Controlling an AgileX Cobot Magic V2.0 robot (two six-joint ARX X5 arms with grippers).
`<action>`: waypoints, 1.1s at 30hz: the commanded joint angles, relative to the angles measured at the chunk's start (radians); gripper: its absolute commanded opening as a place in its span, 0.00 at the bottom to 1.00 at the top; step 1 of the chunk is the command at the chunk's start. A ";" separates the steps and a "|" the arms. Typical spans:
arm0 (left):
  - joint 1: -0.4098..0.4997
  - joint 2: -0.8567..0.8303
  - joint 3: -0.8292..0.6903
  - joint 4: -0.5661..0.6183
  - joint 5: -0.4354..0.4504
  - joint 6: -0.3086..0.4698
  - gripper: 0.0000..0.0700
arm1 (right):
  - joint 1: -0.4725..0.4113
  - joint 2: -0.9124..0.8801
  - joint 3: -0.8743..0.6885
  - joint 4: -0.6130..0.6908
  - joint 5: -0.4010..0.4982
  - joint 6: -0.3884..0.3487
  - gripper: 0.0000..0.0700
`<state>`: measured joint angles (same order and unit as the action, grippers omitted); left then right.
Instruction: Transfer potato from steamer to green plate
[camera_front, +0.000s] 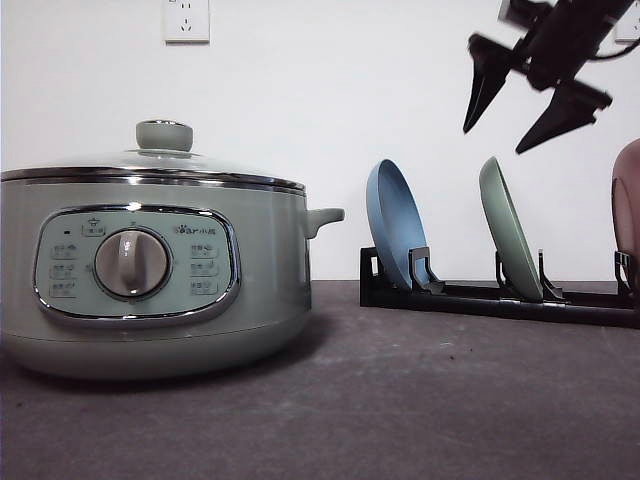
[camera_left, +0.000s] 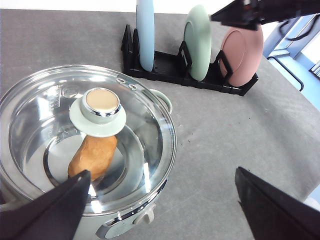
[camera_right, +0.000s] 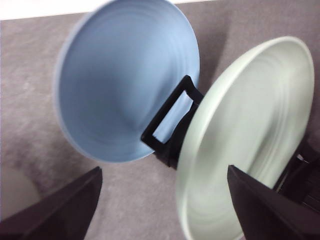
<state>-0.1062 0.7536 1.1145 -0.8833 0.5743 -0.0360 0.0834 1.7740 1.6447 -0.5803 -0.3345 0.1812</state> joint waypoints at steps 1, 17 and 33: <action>-0.002 0.005 0.024 0.008 0.002 0.001 0.85 | 0.001 0.034 0.024 0.021 0.008 0.018 0.70; -0.002 0.005 0.024 0.008 0.002 0.001 0.85 | 0.001 0.097 0.024 0.068 0.028 0.029 0.35; -0.002 0.004 0.024 0.007 0.002 0.001 0.85 | 0.000 0.098 0.024 0.043 0.025 0.029 0.09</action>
<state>-0.1062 0.7536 1.1145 -0.8837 0.5747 -0.0360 0.0834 1.8503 1.6447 -0.5404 -0.3104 0.1997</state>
